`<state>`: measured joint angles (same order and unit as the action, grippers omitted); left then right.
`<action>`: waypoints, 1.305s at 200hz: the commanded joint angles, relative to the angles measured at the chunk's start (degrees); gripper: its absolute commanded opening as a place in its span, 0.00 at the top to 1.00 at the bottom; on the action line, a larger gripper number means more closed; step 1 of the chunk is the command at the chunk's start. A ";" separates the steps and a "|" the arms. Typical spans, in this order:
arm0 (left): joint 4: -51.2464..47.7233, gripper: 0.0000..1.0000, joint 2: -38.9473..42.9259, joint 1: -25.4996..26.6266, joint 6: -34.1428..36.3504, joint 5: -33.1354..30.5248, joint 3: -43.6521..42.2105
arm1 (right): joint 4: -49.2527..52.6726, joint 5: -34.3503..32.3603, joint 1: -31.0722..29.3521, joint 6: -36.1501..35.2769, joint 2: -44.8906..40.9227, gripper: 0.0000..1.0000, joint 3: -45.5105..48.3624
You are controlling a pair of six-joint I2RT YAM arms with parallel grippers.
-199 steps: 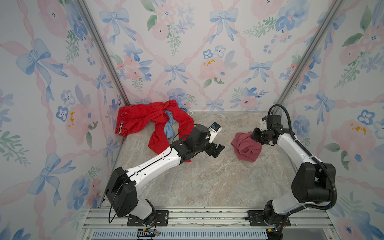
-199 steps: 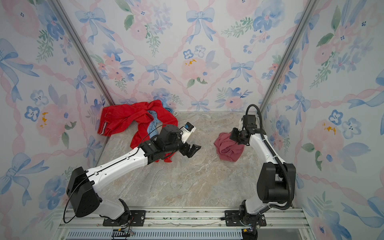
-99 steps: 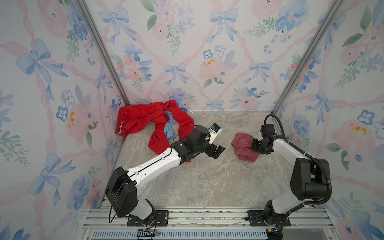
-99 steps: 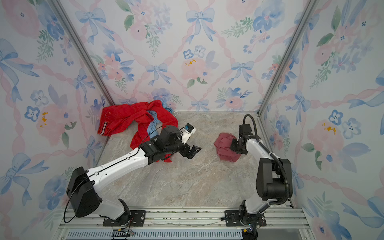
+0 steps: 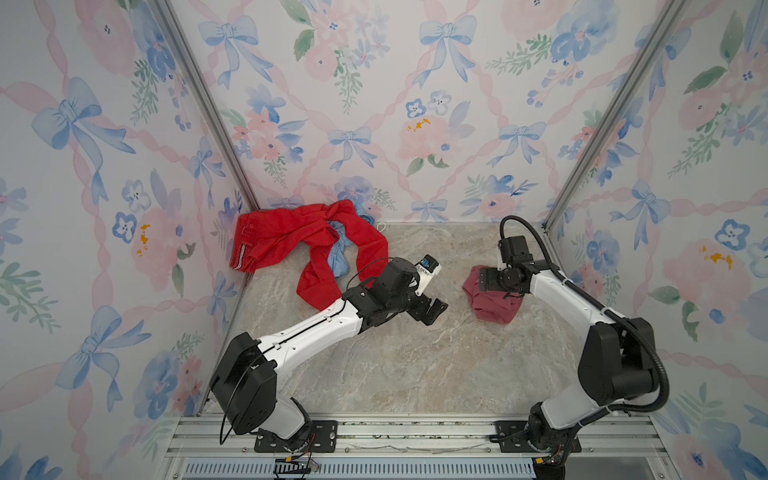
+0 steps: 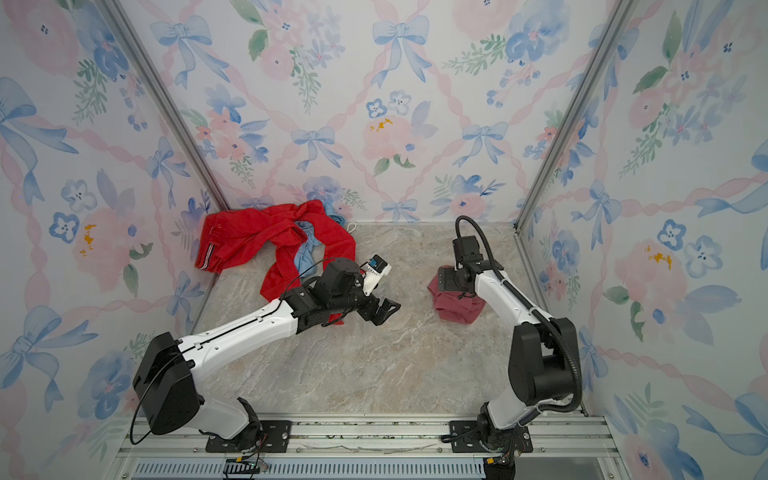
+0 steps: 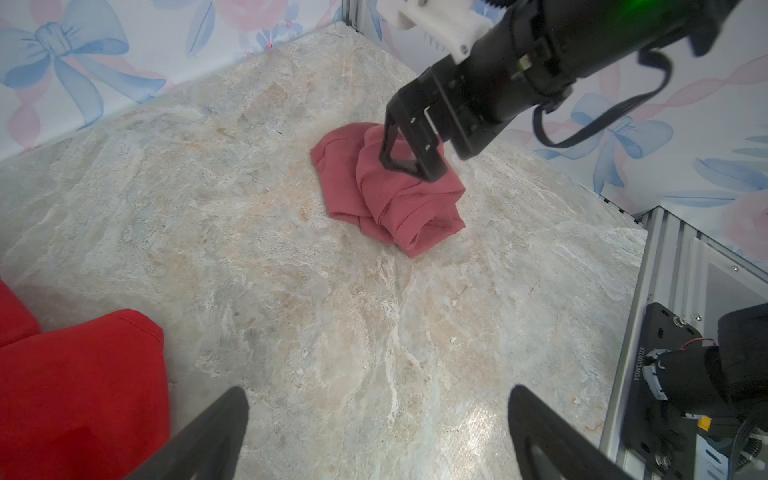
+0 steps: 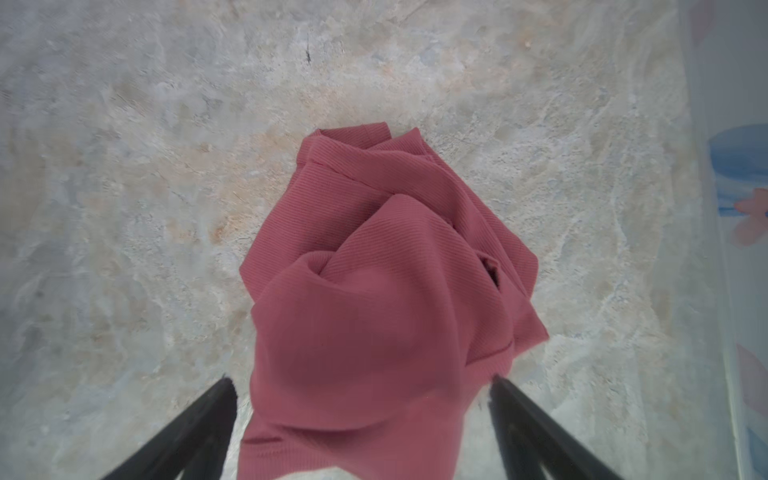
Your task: Pick out a specific cloth from the pile
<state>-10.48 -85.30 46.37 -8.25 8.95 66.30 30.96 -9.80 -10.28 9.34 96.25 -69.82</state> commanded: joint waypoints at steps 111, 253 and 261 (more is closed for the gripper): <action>0.71 0.02 4.70 0.04 0.10 -1.57 -4.61 | 5.76 7.10 3.01 -1.00 19.88 0.29 -8.69; 0.71 0.02 8.81 -0.05 1.53 -4.11 -5.79 | 16.24 8.61 14.04 -1.23 25.83 1.00 -40.96; 0.71 0.02 8.95 -0.05 1.57 -4.42 -5.71 | 17.35 7.84 14.27 -1.35 27.59 1.00 -43.53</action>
<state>-10.33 -77.60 46.37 -7.86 5.76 61.60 42.98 -0.25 3.27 8.05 119.09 -106.98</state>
